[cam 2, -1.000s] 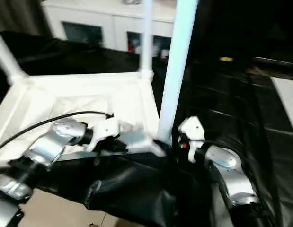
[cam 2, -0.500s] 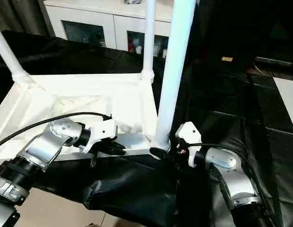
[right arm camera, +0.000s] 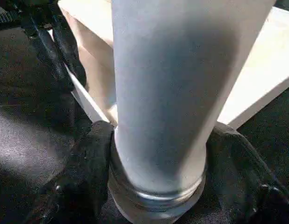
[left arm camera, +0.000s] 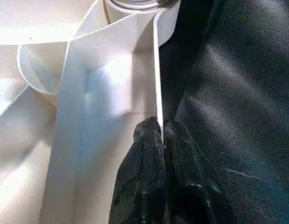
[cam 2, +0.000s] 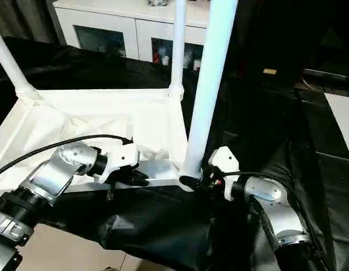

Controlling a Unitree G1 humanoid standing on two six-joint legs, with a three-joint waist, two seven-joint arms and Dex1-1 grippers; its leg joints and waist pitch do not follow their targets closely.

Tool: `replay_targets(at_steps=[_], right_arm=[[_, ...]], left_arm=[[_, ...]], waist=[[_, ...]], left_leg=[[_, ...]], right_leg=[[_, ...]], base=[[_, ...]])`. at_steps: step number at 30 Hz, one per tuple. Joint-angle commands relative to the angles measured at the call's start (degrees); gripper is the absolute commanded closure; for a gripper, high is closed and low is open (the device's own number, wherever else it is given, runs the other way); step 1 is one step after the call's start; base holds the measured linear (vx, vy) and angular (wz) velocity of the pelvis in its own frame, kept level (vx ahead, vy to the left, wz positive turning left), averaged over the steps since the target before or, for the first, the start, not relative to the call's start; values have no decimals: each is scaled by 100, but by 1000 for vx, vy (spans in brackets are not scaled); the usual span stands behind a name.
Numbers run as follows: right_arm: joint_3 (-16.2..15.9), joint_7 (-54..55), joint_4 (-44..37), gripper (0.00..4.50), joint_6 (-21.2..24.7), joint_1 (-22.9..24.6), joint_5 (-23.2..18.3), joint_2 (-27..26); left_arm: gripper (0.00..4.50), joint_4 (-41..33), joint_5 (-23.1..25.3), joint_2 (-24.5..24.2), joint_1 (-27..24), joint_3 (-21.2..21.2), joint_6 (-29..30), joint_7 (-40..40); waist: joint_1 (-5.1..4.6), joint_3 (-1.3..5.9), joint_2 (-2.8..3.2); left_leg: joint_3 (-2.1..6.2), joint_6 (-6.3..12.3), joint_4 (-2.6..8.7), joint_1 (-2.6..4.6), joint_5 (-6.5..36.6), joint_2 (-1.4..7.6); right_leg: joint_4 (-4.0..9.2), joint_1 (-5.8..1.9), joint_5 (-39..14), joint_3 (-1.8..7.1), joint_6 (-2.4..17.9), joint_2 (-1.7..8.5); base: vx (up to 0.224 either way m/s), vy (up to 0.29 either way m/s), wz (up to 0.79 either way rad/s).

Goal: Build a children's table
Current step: Rotate leg to tighten

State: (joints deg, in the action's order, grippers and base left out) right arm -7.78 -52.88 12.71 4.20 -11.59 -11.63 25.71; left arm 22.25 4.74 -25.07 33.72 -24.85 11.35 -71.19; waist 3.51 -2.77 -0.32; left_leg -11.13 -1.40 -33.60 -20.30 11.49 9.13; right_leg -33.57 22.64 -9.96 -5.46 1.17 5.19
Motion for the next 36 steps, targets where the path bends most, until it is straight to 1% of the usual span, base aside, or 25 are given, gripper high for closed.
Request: replay_targets(at_steps=[1, 6, 8, 10, 11, 14, 16, 17, 18, 19, 20, 21, 22, 23, 24, 26, 27, 28, 29, 31, 32, 33, 34, 35, 36], right_arm=[[-109, -127, 103, 185, -2, -40, 64, 53], [-19, 321, 303, 185, 110, -107, 171, -140], [71, 946, 583, 186, 212, -225, 375, -354], [179, 1539, 804, 186, 296, -322, 481, -608], [325, 2228, 1031, 186, 418, -432, 547, -926], [563, 3271, 1376, 186, 568, -635, 589, -1421], [796, 4219, 1751, 186, 642, -859, 610, -1812], [1027, 4988, 2116, 186, 653, -1070, 560, -2113], [1091, 5204, 2240, 186, 650, -1143, 544, -2203], [1126, 5434, 2387, 187, 593, -1232, 571, -2305], [1130, 5670, 2547, 187, 499, -1340, 628, -2424], [1109, 5727, 2597, 187, 449, -1381, 657, -2468], [1078, 5786, 2651, 187, 389, -1429, 691, -2519], [1054, 5731, 2699, 187, 347, -1481, 687, -2581], [1077, 5675, 2705, 187, 297, -1522, 683, -2645], [1138, 5567, 2679, 187, 241, -1549, 619, -2712], [1223, 5381, 2603, 187, 170, -1549, 470, -2773], [1223, 5381, 2603, 187, 170, -1549, 470, -2773], [1226, 5391, 2578, 131, 96, -1551, 459, -2773], [1253, 5371, 2412, 110, -171, -1498, 423, -2748], [1266, 5405, 2331, 96, -247, -1470, 426, -2723], [1263, 5408, 2251, 81, -295, -1444, 438, -2682], [1254, 5390, 2148, 81, -328, -1412, 458, -2630], [1173, 5149, 1837, 74, -331, -1308, 504, -2468], [1150, 5079, 1762, 70, -321, -1279, 521, -2421]], left_arm=[[450, 98, 204, -91, -166, -294, 80, -173], [450, 202, 210, 23, -130, -229, 153, 52], [450, 358, 224, 205, -56, -160, 288, 334], [450, 545, 274, 412, 28, -117, 356, 659], [450, 772, 322, 678, 127, -70, 427, 1042], [450, 1164, 368, 1155, 321, 10, 544, 1663], [450, 1575, 437, 1623, 548, 89, 698, 2345], [450, 1997, 541, 2036, 786, 143, 809, 3027], [450, 2140, 582, 2169, 865, 159, 820, 3245], [450, 2334, 608, 2340, 965, 207, 785, 3501], [450, 2584, 639, 2547, 1091, 264, 700, 3818], [450, 2690, 655, 2625, 1144, 277, 642, 3950], [450, 2815, 674, 2712, 1205, 287, 568, 4103], [450, 2920, 708, 2764, 1253, 277, 469, 4179], [450, 3027, 770, 2783, 1306, 256, 361, 4222], [450, 3130, 825, 2773, 1355, 241, 269, 4231], [450, 3207, 852, 2737, 1391, 236, 214, 4224], [450, 3207, 852, 2737, 1391, 236, 214, 4224], [450, 3293, 868, 2706, 1426, 226, 146, 4226], [450, 3422, 905, 2573, 1456, 178, -16, 4123], [450, 3442, 906, 2521, 1451, 162, -89, 4045], [450, 3451, 896, 2484, 1441, 161, -109, 3975], [450, 3438, 904, 2435, 1424, 131, -178, 3867], [450, 3358, 881, 2342, 1362, 122, -182, 3627], [450, 3331, 881, 2311, 1340, 106, -201, 3536]], waist=[[25, 327, -69], [17, 328, -71], [-1, 294, -57], [-64, 232, -65], [-86, 240, -77], [-150, 235, -51], [-215, 247, -70], [-225, 239, -22], [-242, 227, -28], [-264, 227, -18], [-282, 226, 26], [-277, 222, 63], [-300, 223, 56], [-300, 217, 98], [-306, 205, 77], [-312, 176, 61], [-327, 157, 69], [-326, 167, 66], [-326, 173, 72], [-318, 180, 92], [-380, 172, 98], [-445, 190, 74], [-445, 212, 109], [-441, 243, 101], [-421, 246, 84]], left_leg=[[185, 383, 384, 10, 941, 442], [185, 368, 385, 7, 958, 435], [188, 268, 409, 25, 1198, 435], [227, -7, 438, 102, 1865, 423], [253, -99, 431, 131, 2057, 417], [307, -222, 474, 133, 2352, 423], [328, -298, 464, 163, 2574, 406], [343, -335, 436, 239, 2843, 392], [325, -315, 418, 278, 2970, 378], [338, -287, 404, 341, 3182, 372], [355, -267, 433, 312, 3297, 380], [369, -294, 456, 332, 3402, 406], [398, -326, 489, 332, 3586, 422], [412, -339, 530, 308, 3711, 432], [404, -328, 542, 302, 3756, 429], [380, -287, 490, 373, 3795, 380], [392, -267, 470, 393, 3837, 366], [405, -245, 450, 394, 3800, 367], [409, -243, 454, 387, 3780, 374], [418, -244, 499, 366, 3814, 400], [479, -248, 571, 226, 3850, 418], [539, -254, 642, 66, 3836, 470], [561, -287, 651, 32, 3787, 477], [530, -309, 612, 66, 3576, 460], [492, -297, 581, 114, 3442, 443]], right_leg=[[362, -295, -1342, 363, 1260, 463], [366, -293, -1338, 359, 1269, 461], [421, -263, -1709, 352, 1188, 453], [552, -201, -2911, 314, 880, 459], [609, -203, -3271, 301, 739, 485], [627, -192, -3406, 268, 561, 465], [673, -164, -3515, 232, 487, 468], [735, -114, -3656, 184, 417, 469], [782, -73, -3708, 158, 379, 447], [845, -77, -3701, 73, 280, 433], [862, -116, -3568, 37, 216, 421], [866, -125, -3443, 25, 223, 420], [856, -165, -3169, -15, 226, 411], [838, -209, -3009, -19, 236, 423], [854, -202, -3016, -17, 238, 426], [939, -138, -3353, -52, 191, 458], [996, -138, -3620, -102, 98, 468], [1016, -166, -3777, -138, 15, 487], [1009, -177, -3772, -140, 2, 497], [988, -199, -3648, -132, -3, 494], [937, -308, -3566, -172, -8, 516], [800, -446, -3365, -154, -5, 539], [786, -471, -3285, -131, 44, 587], [800, -388, -3064, -58, 190, 628], [818, -316, -2972, -25, 295, 645]], base=[[0, 0, 0], [0, 0, 0], [0, 0, 0], [-28, 3, -1], [-71, 17, -4], [-19, 11, -2], [-55, 37, -4], [-63, 41, 1], [-63, 41, 1], [0, 0, 0], [-18, 50, 3], [-18, 50, 3], [-11, 53, 3], [0, 0, 0], [0, 0, 0], [0, 0, 0], [0, 0, 0], [0, 0, 0], [0, 0, 0], [0, 0, 0], [0, 0, 0], [0, 0, 0], [0, 11, -19], [0, 0, 0], [0, 0, 0]])
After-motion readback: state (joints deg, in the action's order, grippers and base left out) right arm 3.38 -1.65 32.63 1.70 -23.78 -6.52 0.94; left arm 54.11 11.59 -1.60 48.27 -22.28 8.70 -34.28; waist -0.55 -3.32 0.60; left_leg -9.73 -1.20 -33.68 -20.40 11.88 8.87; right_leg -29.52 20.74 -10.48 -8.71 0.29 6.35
